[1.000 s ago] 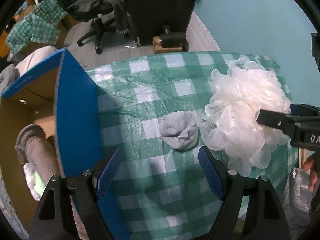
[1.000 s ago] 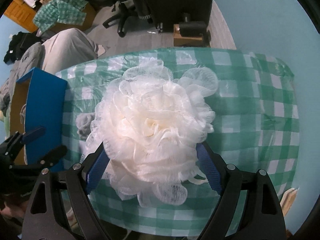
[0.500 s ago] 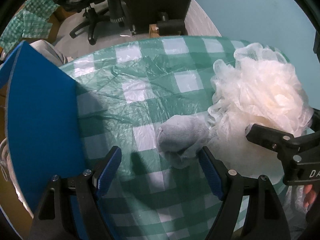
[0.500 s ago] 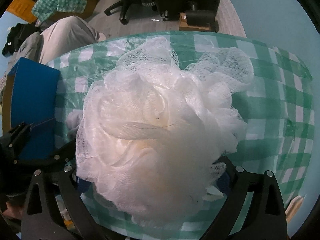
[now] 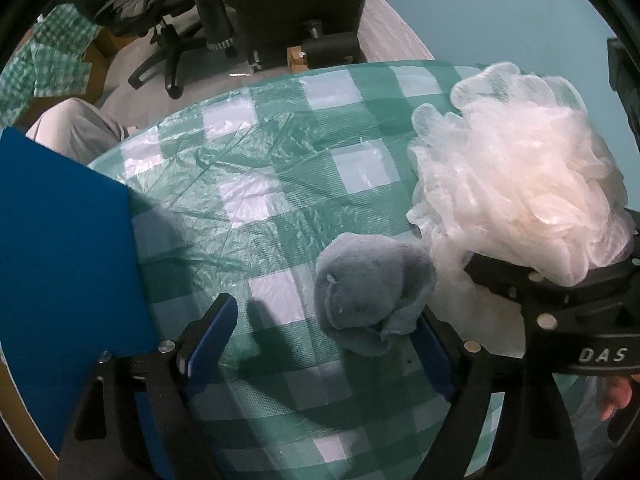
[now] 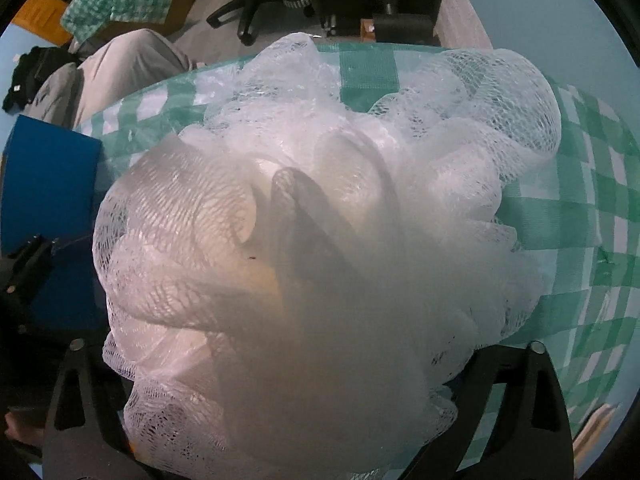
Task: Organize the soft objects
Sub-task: 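Close the left tool on the grey sock while the right tool closes on the white puff, then lift the grey sock with the left tool while the right tool lifts the puff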
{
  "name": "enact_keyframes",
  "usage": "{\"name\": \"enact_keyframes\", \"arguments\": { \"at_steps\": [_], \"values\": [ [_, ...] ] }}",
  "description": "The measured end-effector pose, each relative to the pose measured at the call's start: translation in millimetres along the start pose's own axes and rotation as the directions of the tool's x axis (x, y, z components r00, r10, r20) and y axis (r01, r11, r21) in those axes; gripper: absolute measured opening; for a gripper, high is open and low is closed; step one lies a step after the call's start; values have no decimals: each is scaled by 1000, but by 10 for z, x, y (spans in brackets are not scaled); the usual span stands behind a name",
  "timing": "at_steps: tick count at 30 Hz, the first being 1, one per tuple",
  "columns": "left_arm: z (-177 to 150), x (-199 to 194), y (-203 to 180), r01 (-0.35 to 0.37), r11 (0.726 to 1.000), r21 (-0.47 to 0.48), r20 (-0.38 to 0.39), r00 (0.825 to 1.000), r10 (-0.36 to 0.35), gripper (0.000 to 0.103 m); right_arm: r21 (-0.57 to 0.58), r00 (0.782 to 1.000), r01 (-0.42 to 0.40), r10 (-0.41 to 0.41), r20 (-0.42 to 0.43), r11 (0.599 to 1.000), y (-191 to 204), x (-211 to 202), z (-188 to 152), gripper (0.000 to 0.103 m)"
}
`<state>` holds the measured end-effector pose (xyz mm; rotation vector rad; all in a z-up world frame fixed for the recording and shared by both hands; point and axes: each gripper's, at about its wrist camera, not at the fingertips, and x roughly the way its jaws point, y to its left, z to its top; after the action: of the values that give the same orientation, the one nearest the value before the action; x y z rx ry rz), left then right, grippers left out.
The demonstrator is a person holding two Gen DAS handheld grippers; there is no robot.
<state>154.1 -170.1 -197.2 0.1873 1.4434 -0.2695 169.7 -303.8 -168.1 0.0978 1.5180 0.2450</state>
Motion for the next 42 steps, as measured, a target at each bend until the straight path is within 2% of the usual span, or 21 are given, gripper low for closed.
{"name": "enact_keyframes", "arguments": {
  "at_steps": [3,6,14,16,18,22,24,26,42],
  "values": [
    [1,-16,-39,-9,1000,14,-2,1000,9,86,-28,1000,19,-19,21,999,17,-76,-37,73],
    [8,-34,-60,-11,1000,23,1,1000,11,86,-34,998,47,-46,42,998,-31,-158,-101,67],
    [30,-2,-169,-15,999,43,-1,1000,15,85,-11,996,40,-39,81,999,-169,-295,-283,60],
    [30,-4,-172,-12,999,39,7,1000,12,81,-14,995,38,-37,90,999,-165,-320,-315,60],
    [20,6,-178,-17,999,35,10,1000,17,67,-19,995,40,-38,95,999,-152,-332,-337,60],
    [-8,40,-160,-24,999,23,8,1000,24,49,-29,993,46,-42,106,999,-104,-357,-378,59],
    [-28,24,-140,-18,1000,16,23,1000,18,36,-33,993,48,-44,112,998,-77,-369,-384,58],
    [-60,6,-138,-22,1000,11,30,999,22,32,-39,992,47,-42,120,998,-69,-393,-405,58],
    [-438,-522,-91,-23,1000,-8,121,992,24,30,-106,982,41,-21,189,994,99,-719,-599,56]
  ]
}}
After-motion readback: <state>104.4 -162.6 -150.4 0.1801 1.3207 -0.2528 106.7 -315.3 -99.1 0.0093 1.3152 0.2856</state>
